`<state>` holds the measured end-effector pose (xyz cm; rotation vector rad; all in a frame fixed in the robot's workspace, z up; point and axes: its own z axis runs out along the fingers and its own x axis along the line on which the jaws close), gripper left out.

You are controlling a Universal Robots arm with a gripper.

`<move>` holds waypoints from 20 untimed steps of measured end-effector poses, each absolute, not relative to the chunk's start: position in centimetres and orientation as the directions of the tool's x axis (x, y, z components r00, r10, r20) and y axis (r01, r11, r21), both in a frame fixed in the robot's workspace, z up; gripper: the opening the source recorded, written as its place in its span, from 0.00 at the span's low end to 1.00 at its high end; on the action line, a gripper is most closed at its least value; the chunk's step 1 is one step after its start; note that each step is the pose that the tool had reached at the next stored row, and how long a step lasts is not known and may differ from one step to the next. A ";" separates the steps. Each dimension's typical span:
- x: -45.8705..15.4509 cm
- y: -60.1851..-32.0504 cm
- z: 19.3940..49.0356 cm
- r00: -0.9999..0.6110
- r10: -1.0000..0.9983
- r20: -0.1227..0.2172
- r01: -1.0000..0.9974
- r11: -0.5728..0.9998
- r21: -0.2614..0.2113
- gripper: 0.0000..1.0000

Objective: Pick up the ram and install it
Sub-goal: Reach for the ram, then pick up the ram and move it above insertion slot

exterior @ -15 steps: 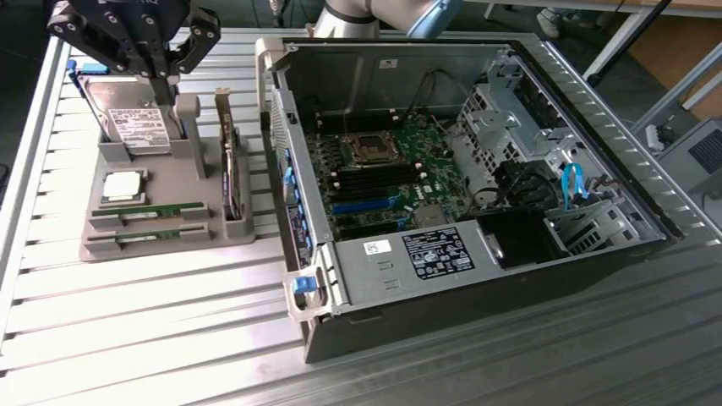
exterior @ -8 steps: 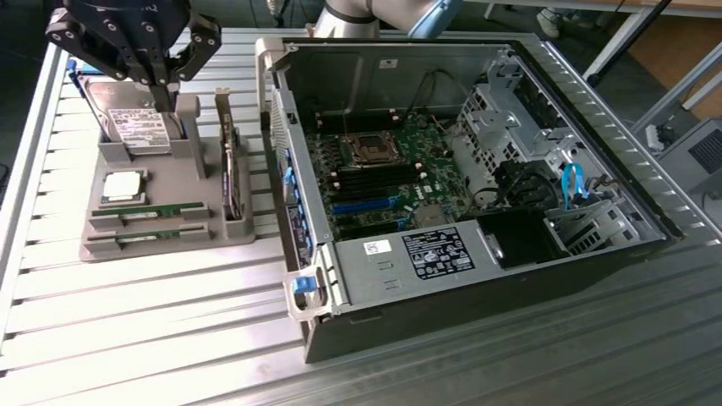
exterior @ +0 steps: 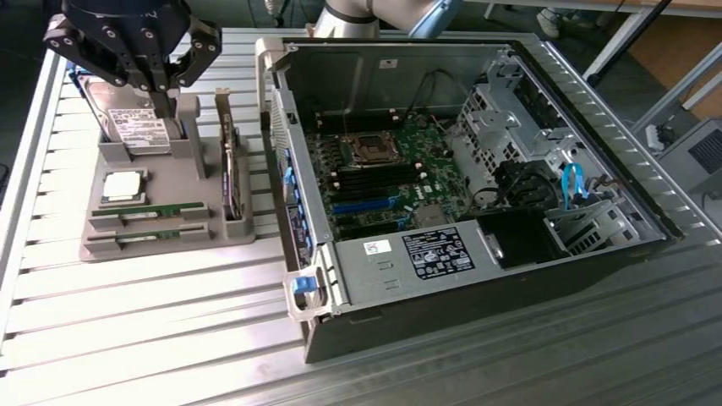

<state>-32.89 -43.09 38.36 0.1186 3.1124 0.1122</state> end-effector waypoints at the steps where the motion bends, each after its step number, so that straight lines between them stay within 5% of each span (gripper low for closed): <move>1: -32.9 -43.2 38.4 -0.997 0.077 -0.022 0.075 0.995 0.073 0.09; 20: -32.9 -44.2 38.4 -0.997 0.070 -0.022 0.068 0.995 0.073 0.09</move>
